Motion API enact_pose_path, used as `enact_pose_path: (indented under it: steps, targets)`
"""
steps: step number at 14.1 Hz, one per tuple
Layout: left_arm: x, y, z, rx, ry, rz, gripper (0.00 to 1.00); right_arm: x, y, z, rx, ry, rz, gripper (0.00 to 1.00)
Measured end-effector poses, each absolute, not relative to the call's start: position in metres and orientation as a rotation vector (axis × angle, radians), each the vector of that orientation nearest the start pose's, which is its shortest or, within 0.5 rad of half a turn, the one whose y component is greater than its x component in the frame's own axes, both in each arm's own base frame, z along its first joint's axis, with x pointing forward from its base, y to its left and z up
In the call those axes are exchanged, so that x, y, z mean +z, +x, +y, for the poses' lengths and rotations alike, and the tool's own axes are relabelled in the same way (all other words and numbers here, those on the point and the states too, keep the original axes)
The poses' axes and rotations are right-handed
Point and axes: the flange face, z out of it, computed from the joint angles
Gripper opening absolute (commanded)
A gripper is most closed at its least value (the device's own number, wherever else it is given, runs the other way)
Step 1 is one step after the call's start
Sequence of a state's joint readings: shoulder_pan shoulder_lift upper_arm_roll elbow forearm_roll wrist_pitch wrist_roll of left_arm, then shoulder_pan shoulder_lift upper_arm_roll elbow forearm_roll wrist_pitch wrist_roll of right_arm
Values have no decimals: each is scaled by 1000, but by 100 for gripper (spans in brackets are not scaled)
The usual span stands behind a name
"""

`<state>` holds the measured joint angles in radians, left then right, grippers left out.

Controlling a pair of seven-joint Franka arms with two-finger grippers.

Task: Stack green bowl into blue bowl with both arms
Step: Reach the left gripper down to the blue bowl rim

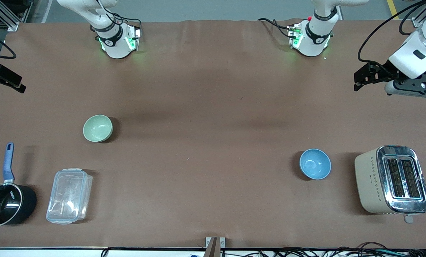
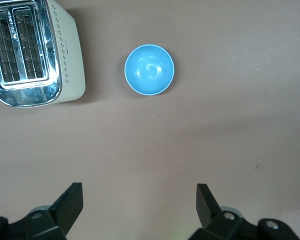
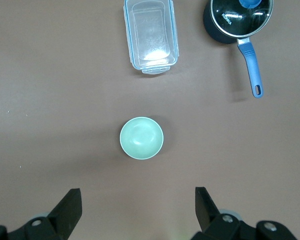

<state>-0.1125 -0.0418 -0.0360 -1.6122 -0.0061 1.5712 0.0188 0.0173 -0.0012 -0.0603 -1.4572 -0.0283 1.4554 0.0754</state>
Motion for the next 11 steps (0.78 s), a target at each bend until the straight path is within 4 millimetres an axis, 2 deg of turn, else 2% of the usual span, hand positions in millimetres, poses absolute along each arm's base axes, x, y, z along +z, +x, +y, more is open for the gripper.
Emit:
enact_pose_path:
  steps: [4,6,7,8,9,11]
  targets:
    - [625,539,-69,10,-3138,227,100,668,541,-27,3,-3164,193,100]
    - [606,548,-66,67,-3137,217,100,668,541,-27,3,-3164,193,100]
    - [584,559,-68,127,-3134,218,100,668,541,-27,3,-3164,193,100]
    - [553,574,-69,190,-3127,219,100,668,541,-27,4,-3164,193,100]
    - [514,593,-71,241,-3115,221,100,668,541,-27,5,-3164,193,100]
    - [424,633,-73,282,-3100,225,100,667,541,-27,13,-3164,193,100]
